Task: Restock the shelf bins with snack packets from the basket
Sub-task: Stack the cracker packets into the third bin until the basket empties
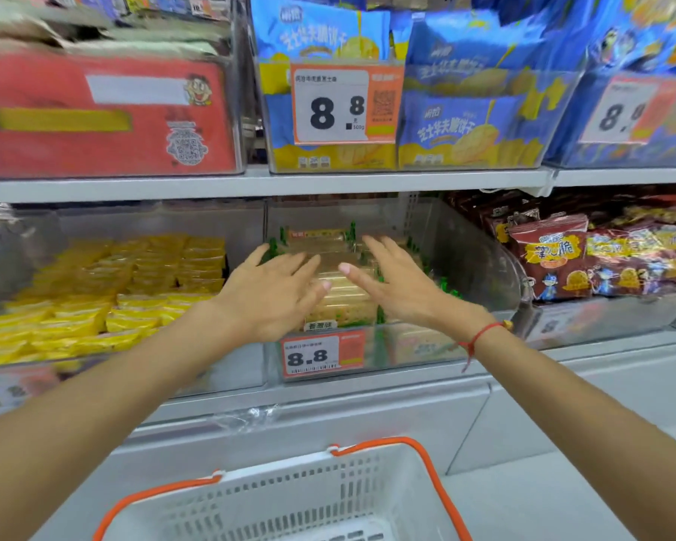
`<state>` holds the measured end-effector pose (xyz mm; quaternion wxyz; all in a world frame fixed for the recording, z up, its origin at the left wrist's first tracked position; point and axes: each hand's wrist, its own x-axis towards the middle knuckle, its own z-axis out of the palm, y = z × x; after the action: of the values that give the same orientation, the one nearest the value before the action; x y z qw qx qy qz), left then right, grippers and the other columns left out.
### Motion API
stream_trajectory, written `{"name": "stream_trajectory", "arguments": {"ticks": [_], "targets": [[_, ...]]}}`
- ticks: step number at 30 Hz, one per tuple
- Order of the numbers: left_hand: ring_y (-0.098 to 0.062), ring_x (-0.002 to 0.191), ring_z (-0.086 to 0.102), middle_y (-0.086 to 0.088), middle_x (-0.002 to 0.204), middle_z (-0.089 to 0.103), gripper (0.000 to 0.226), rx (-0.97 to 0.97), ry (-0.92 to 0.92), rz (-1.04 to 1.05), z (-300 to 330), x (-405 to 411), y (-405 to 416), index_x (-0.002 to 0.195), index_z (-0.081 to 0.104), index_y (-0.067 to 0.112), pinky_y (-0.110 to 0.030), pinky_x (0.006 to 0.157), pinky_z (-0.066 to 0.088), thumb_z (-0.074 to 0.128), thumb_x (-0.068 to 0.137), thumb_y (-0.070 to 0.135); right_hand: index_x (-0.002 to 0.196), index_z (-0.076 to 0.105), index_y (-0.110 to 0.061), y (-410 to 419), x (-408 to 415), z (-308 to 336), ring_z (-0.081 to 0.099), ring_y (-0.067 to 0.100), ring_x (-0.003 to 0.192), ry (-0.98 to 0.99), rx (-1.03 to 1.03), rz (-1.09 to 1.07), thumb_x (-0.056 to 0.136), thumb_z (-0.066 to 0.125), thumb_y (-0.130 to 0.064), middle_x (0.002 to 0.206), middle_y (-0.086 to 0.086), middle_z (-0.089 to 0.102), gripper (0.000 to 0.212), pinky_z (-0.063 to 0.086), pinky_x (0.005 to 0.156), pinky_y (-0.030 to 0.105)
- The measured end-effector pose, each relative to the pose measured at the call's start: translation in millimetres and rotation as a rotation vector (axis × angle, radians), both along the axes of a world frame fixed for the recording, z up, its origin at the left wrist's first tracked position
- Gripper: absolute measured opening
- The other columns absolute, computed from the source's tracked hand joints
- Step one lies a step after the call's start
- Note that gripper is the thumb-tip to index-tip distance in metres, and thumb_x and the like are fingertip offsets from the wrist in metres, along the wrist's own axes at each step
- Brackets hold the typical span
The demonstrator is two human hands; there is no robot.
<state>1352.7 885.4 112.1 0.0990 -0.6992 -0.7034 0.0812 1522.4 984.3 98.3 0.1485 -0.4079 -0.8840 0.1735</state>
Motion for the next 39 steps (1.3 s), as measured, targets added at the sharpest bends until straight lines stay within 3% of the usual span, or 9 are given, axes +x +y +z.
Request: {"name": "stream_trajectory", "arguments": {"ticks": [4, 12, 14, 16, 19, 25, 29, 33, 39], "targets": [[-0.012, 0.148, 0.003, 0.000, 0.161, 0.001, 0.059, -0.182, 0.119, -0.051, 6.3, -6.3, -13.4, 0.153, -0.005, 0.025, -0.041, 0.118, -0.004, 0.005, 0.100, 0.049, 0.152, -0.007, -0.031, -19.1, 10.3, -0.7, 0.016, 0.025, 0.146, -0.270, -0.217, 0.139, 0.088, 0.036, -0.065, 0.155, 0.004, -0.028, 0.084, 0.013, 0.117, 0.038], [-0.015, 0.145, 0.016, 0.003, 0.158, 0.020, 0.053, -0.182, 0.083, 0.005, 7.7, 0.4, -12.9, 0.152, 0.015, 0.025, -0.048, 0.119, -0.001, 0.015, 0.102, 0.044, 0.152, -0.005, -0.022, -22.2, -5.1, -13.1, 0.020, 0.026, 0.144, -0.197, -0.242, 0.156, 0.095, 0.034, -0.057, 0.155, 0.001, -0.027, 0.077, 0.018, 0.117, 0.044], [-0.018, 0.146, 0.014, 0.000, 0.159, 0.018, 0.058, -0.163, 0.048, 0.015, 17.5, 7.8, -9.6, 0.151, 0.021, 0.022, -0.048, 0.119, -0.001, 0.019, 0.100, 0.051, 0.152, -0.003, -0.023, -14.0, 11.5, 6.0, 0.008, 0.022, 0.146, -0.143, -0.285, 0.163, 0.095, 0.031, -0.057, 0.158, 0.001, -0.018, 0.075, 0.012, 0.118, 0.043], [-0.019, 0.145, 0.017, -0.001, 0.159, 0.019, 0.063, -0.059, -0.022, -0.019, 30.8, 18.8, 3.5, 0.151, 0.021, 0.021, -0.045, 0.119, 0.005, 0.026, 0.098, 0.055, 0.152, 0.011, -0.019, 12.5, 38.0, 30.3, 0.020, 0.021, 0.144, -0.051, -0.266, 0.065, 0.099, 0.037, -0.045, 0.158, 0.003, 0.010, 0.064, 0.021, 0.112, 0.032], [-0.021, 0.136, 0.037, 0.001, 0.150, 0.039, 0.054, 0.057, -0.082, -0.237, 35.2, 49.0, 44.8, 0.146, 0.036, 0.026, -0.041, 0.113, 0.026, 0.041, 0.097, 0.048, 0.143, 0.038, -0.024, 51.3, 76.4, 43.5, 0.037, 0.022, 0.135, -0.344, -0.177, -0.037, 0.096, 0.053, -0.021, 0.150, 0.004, 0.034, 0.049, 0.032, 0.107, 0.029], [-0.026, 0.133, 0.041, 0.000, 0.149, 0.039, 0.070, -0.456, 0.097, -0.184, 18.5, 101.6, 107.8, 0.152, 0.021, 0.028, -0.042, 0.105, 0.040, 0.044, 0.093, 0.058, 0.144, 0.024, -0.048, 70.4, 71.2, 26.7, 0.047, 0.031, 0.126, -0.581, -0.406, -0.043, 0.082, 0.071, -0.031, 0.152, -0.006, 0.023, 0.080, 0.052, 0.094, 0.045], [-0.028, 0.129, 0.044, -0.003, 0.146, 0.043, 0.068, -0.484, 0.150, -0.161, 3.2, 104.4, 113.2, 0.151, 0.023, 0.026, -0.040, 0.107, 0.036, 0.048, 0.094, 0.053, 0.143, 0.034, -0.042, 80.8, 67.0, 7.2, 0.050, 0.029, 0.120, -0.514, -0.411, -0.010, 0.081, 0.073, -0.017, 0.148, 0.000, 0.029, 0.078, 0.054, 0.090, 0.043], [-0.028, 0.126, 0.047, -0.004, 0.138, 0.050, 0.064, -0.438, 0.133, -0.162, -0.4, 99.3, 114.0, 0.146, 0.036, 0.023, -0.046, 0.113, 0.026, 0.048, 0.092, 0.056, 0.137, 0.050, -0.032, 85.0, 66.8, -1.3, 0.056, 0.015, 0.087, -0.350, -0.359, 0.018, 0.080, 0.074, -0.016, 0.131, 0.001, 0.041, 0.064, 0.056, 0.078, 0.030], [-0.027, 0.129, 0.043, -0.001, 0.146, 0.042, 0.064, -0.529, 0.057, -0.152, 2.4, 95.4, 114.2, 0.150, 0.029, 0.027, -0.041, 0.105, 0.038, 0.047, 0.094, 0.053, 0.135, 0.050, -0.031, 85.7, 77.3, -10.5, 0.042, 0.020, 0.129, -0.391, -0.344, 0.058, 0.088, 0.065, -0.022, 0.144, 0.000, 0.041, 0.050, 0.037, 0.106, 0.031]]}}
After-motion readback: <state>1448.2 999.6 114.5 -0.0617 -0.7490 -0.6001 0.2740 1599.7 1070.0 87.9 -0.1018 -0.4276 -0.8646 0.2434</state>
